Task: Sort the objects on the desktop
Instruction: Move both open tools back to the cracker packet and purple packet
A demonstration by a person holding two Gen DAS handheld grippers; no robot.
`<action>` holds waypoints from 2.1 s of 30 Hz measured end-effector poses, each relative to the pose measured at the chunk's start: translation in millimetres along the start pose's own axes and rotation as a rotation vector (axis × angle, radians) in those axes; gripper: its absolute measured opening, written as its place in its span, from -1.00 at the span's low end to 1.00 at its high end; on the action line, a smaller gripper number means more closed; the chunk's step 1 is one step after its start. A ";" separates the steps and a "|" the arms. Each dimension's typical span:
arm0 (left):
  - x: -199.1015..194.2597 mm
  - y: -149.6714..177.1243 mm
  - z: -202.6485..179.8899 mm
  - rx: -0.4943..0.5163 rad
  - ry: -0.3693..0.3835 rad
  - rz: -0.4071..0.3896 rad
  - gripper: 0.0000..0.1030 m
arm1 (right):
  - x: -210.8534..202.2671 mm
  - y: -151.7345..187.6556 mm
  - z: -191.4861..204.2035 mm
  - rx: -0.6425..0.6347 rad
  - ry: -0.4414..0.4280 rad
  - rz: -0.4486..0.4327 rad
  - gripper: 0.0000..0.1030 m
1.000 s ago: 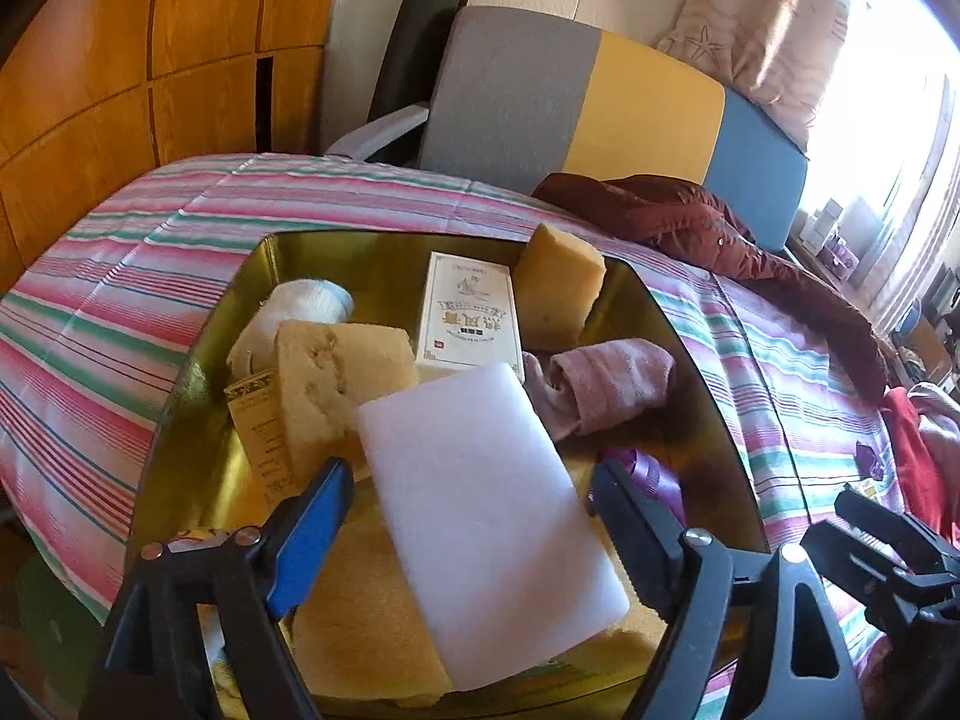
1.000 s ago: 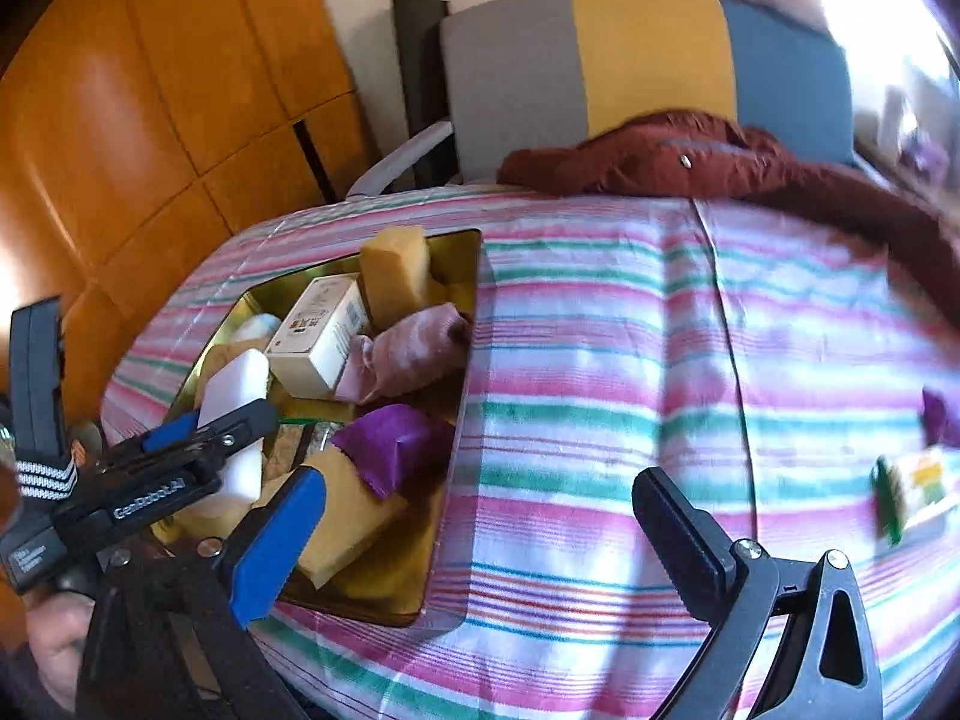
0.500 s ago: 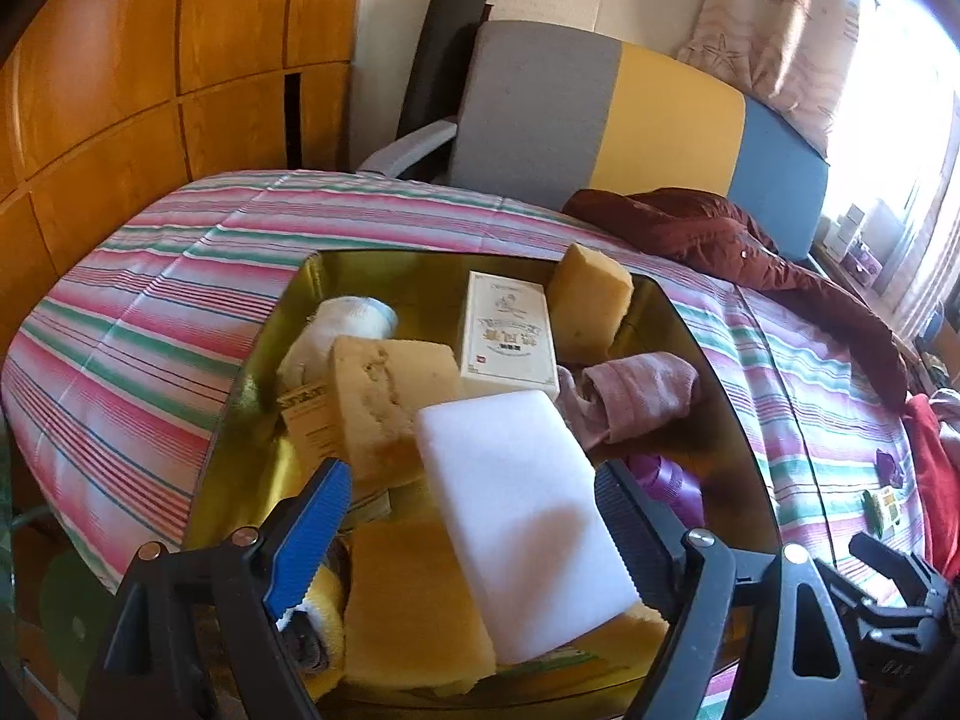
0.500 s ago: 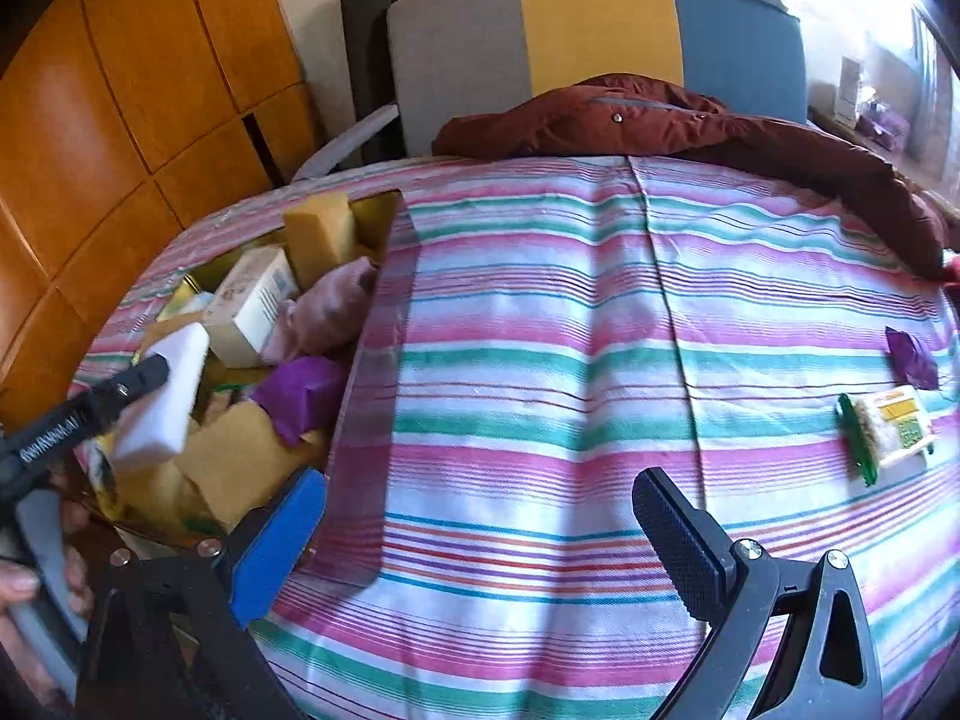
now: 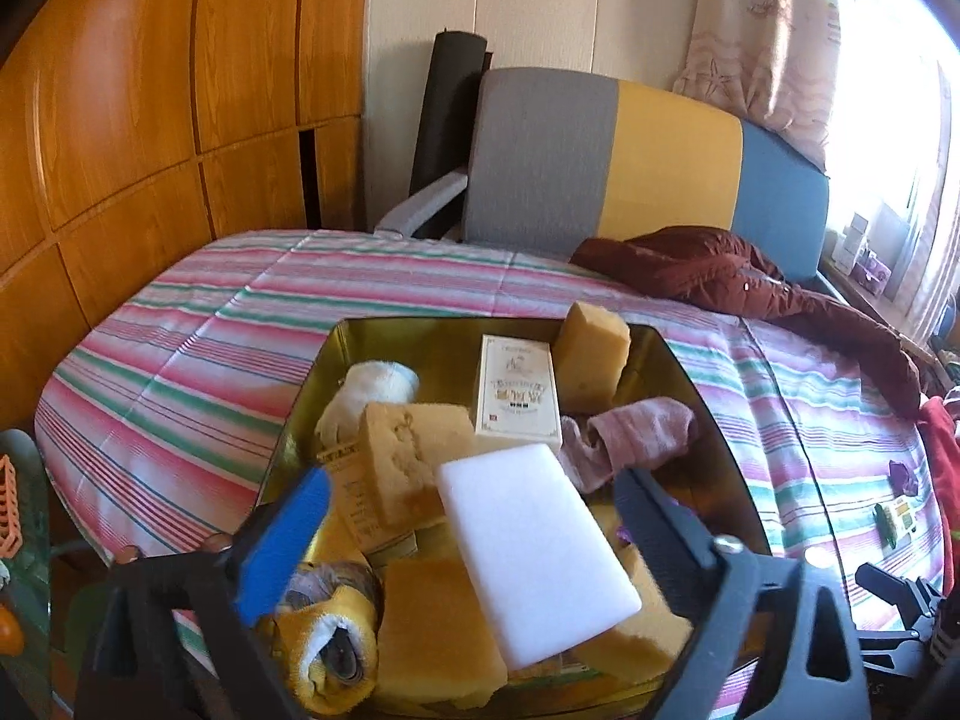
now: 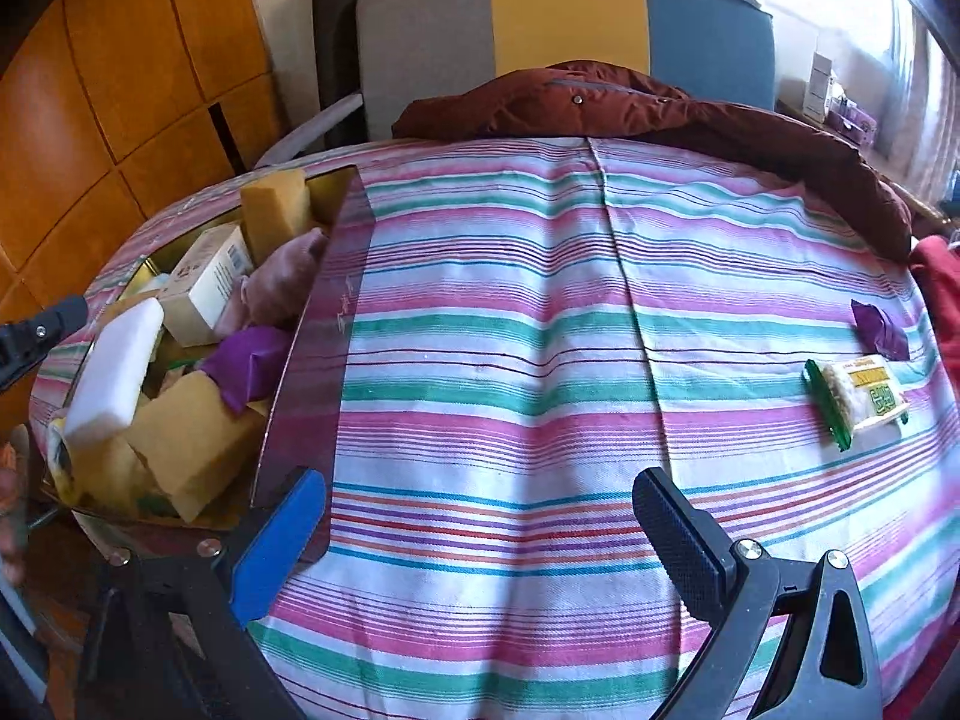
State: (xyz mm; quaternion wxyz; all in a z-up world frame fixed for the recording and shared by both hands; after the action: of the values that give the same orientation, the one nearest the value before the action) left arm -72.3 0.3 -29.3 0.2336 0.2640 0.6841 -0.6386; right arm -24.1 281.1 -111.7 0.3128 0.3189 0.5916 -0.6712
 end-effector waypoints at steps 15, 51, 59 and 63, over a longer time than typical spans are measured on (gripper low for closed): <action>-19.8 -6.0 -7.9 0.056 -0.032 -0.024 0.98 | -4.5 8.4 -29.5 0.018 0.053 0.041 0.99; -25.4 8.9 -131.8 0.221 0.411 0.141 0.83 | -78.2 -17.4 -233.4 0.417 0.122 0.005 0.99; -19.7 23.0 -185.1 0.322 0.520 0.212 0.79 | -56.3 -46.9 -279.2 0.413 0.175 0.033 0.99; -14.8 27.6 -208.4 0.372 0.537 0.226 0.79 | -29.2 -60.7 -294.0 0.394 0.177 0.075 0.98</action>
State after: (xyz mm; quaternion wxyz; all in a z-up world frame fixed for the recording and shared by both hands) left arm -39.3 208.4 -24.5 0.0626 0.5348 0.5595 -0.6300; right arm -38.0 580.8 -80.7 0.2160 0.4535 0.4618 -0.7310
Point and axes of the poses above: each gripper's, at about its wrist camera, not at the fingertips, and x roughly the way its jaws point, z to its left, y to its underside, the point moved 3 cm from there along x, roughly the way its jaws point, and after that the axes turned 1 degree about -x, right-handed, at the moved point
